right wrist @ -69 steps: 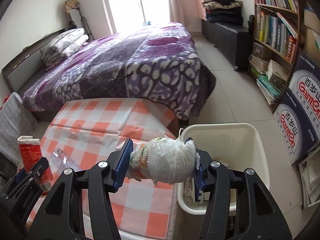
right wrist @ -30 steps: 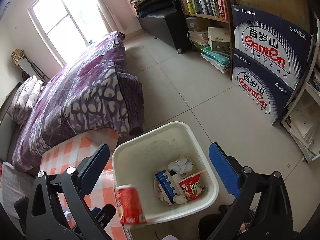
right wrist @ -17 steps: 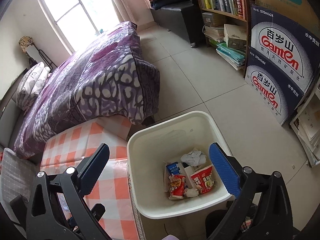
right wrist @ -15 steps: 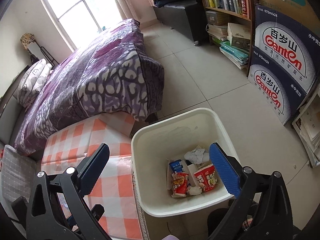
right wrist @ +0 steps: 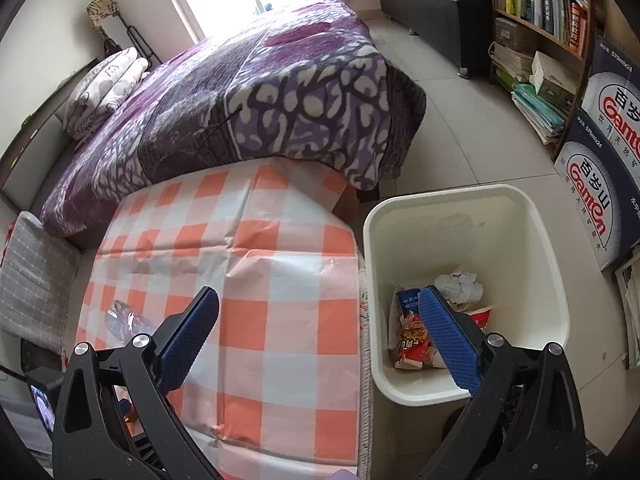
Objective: Collect trash
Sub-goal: 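Grasp the orange fried snack with the left tool while the right tool grasps the clear plastic bottle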
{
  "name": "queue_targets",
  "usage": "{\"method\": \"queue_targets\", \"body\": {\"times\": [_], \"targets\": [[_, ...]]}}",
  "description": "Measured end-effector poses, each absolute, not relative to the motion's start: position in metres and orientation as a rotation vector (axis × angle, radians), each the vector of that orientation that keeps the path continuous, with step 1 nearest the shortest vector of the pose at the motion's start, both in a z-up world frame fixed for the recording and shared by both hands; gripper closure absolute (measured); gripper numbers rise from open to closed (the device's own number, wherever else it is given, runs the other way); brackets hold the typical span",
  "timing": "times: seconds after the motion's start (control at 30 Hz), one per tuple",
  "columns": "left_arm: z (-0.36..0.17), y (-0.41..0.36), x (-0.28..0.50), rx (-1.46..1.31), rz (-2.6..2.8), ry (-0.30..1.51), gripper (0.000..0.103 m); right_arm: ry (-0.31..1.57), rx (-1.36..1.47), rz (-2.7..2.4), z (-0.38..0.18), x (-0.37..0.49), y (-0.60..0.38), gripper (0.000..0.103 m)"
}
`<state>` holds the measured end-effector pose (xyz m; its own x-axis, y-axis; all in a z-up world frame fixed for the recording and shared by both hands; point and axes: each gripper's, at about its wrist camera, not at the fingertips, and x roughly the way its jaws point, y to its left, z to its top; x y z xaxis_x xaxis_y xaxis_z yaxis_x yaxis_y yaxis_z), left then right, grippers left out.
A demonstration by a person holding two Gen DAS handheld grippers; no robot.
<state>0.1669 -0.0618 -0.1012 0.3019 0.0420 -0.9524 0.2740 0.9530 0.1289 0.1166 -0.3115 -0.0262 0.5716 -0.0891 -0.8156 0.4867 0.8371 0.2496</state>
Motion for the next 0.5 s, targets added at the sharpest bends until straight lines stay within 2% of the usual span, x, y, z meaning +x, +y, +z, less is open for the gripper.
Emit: {"method": "queue_targets", "body": {"times": [0.3,0.5], "targets": [[-0.131,-0.014,0.17,0.424,-0.186,1.348,0.028,0.983,0.412,-0.278,-0.045,0.142,-0.264,0.007],[-0.135,0.011,0.176,0.338,-0.22,1.353,0.029,0.994,0.359,-0.208,-0.051,0.156,-0.235,0.007]]}}
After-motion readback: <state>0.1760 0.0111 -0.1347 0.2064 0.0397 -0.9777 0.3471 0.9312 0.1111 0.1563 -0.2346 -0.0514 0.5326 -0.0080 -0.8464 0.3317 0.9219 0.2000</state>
